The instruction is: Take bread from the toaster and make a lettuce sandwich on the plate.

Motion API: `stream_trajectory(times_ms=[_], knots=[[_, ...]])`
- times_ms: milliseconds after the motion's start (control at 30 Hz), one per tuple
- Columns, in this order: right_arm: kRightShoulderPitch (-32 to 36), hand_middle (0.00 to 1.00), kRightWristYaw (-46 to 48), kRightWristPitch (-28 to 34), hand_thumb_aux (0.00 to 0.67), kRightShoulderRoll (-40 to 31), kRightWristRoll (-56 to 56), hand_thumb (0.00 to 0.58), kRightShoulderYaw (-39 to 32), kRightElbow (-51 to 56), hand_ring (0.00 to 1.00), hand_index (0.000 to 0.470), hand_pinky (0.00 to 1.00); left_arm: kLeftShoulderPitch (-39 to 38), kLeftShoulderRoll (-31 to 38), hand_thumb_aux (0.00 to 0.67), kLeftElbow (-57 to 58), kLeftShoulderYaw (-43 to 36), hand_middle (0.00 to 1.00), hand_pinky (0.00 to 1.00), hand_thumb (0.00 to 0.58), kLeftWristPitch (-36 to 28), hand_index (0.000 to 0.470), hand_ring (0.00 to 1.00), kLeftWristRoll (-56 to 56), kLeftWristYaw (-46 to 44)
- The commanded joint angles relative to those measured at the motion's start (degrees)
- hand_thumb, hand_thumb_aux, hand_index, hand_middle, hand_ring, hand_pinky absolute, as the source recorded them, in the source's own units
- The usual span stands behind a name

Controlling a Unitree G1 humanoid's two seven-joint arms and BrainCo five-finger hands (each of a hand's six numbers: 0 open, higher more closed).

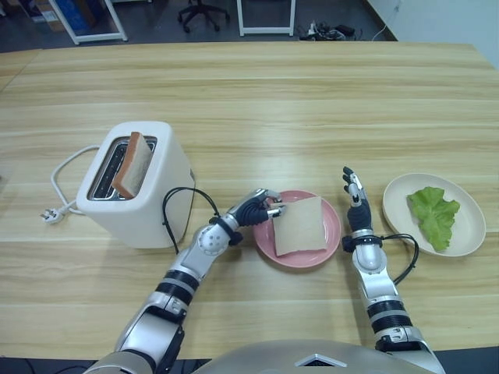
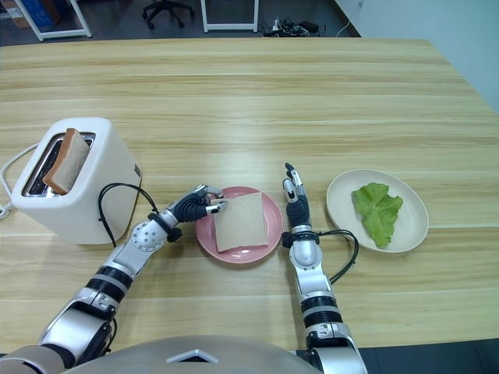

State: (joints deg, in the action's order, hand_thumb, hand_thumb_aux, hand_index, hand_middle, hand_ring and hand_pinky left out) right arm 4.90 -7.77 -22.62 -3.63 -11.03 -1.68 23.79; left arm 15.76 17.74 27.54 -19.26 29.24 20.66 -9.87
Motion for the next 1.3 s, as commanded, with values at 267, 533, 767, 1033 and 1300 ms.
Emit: stream_trajectory(times_ms=[267,533,767,1033,1300], knots=[[-0.8,0.0,0.1,0.9,0.0,-0.5,0.0,0.0,0.2,-2.4,0.0,0.0,0.0,-6.9,7.9,0.0,-30.4,2.5,0.0,0.0,0.0,-13.3,0.0,0.0,35.4,24.7],[-10.0,0.0,-7.5,1.8,0.0,-12.5,-18.9,0.0,15.3,-37.4,0.0,0.0,0.0,-15.3,-2.8,0.0,-27.7,11.9,0.0,0.0,0.0,-7.0,0.0,0.0,-2.0,23.4],[-14.3,0.0,-11.6,12.7,0.0,-29.9,-42.5,0.0,25.0,-29.8,0.0,0.0,0.0,-17.9,-7.7,0.0,-16.3,13.9,0.0,0.0,0.0,-4.0,0.0,0.0,-12.7,18.9],[-7.3,0.0,-17.7,13.7,0.042,-37.9,-48.0,0.071,9.8,4.2,0.0,0.029,0.0,-18.7,-9.4,0.0,-15.4,13.7,0.0,0.0,0.0,-2.9,0.0,0.0,-10.7,18.7],[-2.3,0.0,-20.4,12.7,0.113,-40.5,-45.6,0.179,1.2,14.8,0.0,0.079,0.0,-19.3,-10.3,0.0,-15.4,13.9,0.0,0.0,0.0,-3.1,0.0,0.0,-9.3,18.6]])
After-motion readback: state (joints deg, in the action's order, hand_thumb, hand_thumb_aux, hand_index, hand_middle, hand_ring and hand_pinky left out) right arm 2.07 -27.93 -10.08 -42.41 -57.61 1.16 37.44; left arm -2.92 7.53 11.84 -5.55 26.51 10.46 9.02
